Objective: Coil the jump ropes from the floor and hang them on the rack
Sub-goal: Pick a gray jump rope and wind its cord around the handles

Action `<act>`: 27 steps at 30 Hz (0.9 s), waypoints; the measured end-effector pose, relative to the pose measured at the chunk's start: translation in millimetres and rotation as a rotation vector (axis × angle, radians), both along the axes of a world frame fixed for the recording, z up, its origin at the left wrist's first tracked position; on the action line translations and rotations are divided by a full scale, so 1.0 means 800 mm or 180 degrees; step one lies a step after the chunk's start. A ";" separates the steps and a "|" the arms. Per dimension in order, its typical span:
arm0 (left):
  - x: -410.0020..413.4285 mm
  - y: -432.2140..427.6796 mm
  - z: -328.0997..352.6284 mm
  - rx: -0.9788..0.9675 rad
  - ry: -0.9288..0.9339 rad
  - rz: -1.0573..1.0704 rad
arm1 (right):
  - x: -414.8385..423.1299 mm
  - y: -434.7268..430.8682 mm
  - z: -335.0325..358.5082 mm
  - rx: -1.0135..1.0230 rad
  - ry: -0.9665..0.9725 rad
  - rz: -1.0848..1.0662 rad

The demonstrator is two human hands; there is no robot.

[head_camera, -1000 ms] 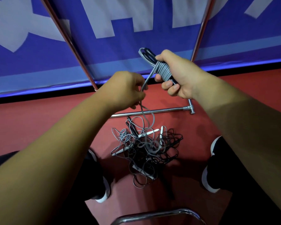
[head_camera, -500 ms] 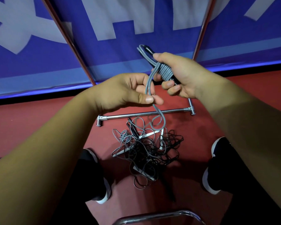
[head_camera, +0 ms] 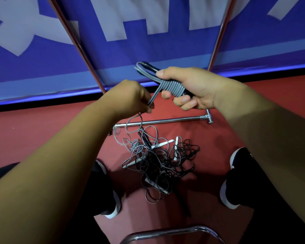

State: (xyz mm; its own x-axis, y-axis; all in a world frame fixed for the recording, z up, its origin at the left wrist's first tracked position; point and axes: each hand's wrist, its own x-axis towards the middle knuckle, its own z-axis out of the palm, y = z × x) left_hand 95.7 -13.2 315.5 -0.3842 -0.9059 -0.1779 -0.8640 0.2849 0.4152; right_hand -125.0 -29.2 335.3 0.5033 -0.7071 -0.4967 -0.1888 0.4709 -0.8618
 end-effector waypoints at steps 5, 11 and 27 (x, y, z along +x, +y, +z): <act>0.007 -0.004 -0.015 -0.0552 -0.0063 -0.0083 | 0.008 0.012 -0.001 -0.0019 -0.0025 0.0468; 0.016 0.001 0.003 -0.0494 0.0438 0.0137 | 0.006 0.026 -0.003 0.0350 0.0084 0.1076; -0.003 0.002 0.024 -0.1160 0.0388 -0.0807 | 0.007 0.019 -0.040 0.0092 0.1554 0.1341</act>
State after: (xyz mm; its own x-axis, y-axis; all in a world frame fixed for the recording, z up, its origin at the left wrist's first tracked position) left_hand 93.4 -11.7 334.5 -0.6003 -0.7756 0.1952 -0.6991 0.6274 0.3430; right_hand -119.4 -13.7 302.9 0.4463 -0.4809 -0.7547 -0.7297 0.2925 -0.6180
